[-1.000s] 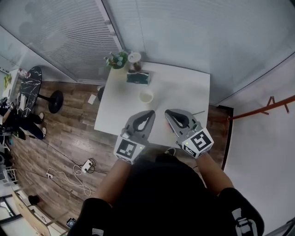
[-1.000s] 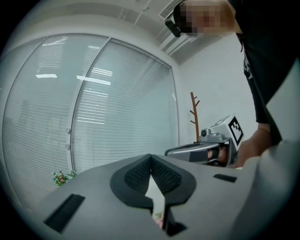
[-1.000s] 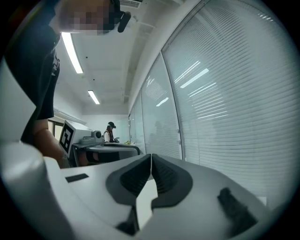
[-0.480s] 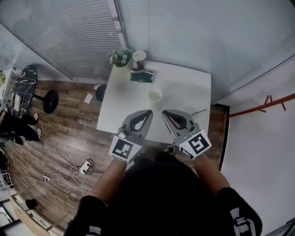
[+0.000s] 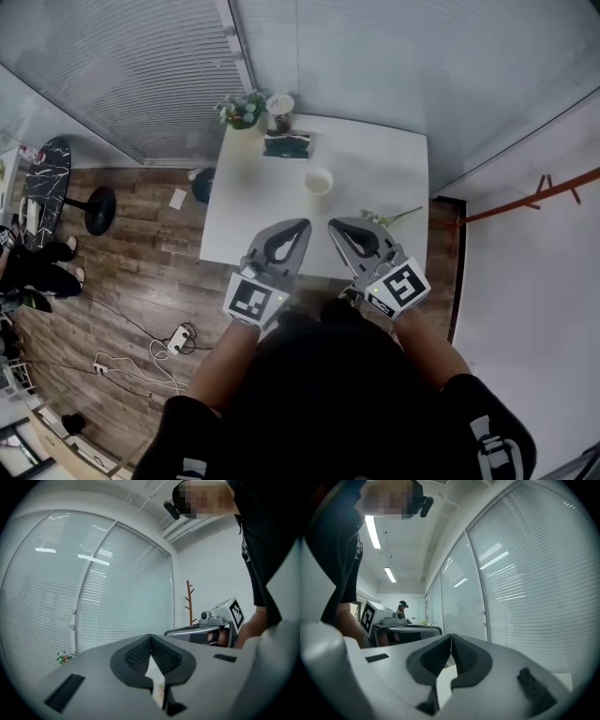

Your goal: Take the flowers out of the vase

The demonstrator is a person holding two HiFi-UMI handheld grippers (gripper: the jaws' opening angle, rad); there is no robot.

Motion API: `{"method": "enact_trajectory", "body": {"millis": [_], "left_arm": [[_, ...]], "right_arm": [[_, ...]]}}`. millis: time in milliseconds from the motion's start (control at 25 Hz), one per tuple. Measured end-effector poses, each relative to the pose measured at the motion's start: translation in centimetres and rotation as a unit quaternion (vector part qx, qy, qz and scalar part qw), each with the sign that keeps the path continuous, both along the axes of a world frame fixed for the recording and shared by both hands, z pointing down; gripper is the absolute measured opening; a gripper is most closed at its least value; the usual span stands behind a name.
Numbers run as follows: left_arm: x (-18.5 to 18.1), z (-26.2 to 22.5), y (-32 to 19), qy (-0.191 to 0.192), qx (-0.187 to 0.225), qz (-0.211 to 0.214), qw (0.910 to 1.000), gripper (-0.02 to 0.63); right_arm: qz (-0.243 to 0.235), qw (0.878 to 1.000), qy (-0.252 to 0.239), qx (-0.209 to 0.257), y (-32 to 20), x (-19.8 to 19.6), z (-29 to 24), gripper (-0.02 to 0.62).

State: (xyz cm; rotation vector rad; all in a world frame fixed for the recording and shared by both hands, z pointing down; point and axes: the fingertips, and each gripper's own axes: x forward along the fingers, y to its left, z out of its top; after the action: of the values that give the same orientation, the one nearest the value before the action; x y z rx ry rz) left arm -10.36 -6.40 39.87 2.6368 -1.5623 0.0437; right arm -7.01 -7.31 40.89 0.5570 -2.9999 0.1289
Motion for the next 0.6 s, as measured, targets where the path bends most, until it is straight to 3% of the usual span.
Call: {"method": "enact_trajectory", "body": {"millis": [440, 600], "left_arm": [[0.4, 0.2, 1.0, 0.024, -0.006, 0.009, 0.9997, 0.012], [0.2, 0.5, 1.2, 0.013, -0.007, 0.011, 0.9998, 0.012]], "right_arm": [[0.016, 1.000, -0.004, -0.001, 0.8, 0.7, 0.1, 0.020], [0.019, 1.000, 0.000, 0.002, 0.8, 0.8, 0.1, 0.020]]}}
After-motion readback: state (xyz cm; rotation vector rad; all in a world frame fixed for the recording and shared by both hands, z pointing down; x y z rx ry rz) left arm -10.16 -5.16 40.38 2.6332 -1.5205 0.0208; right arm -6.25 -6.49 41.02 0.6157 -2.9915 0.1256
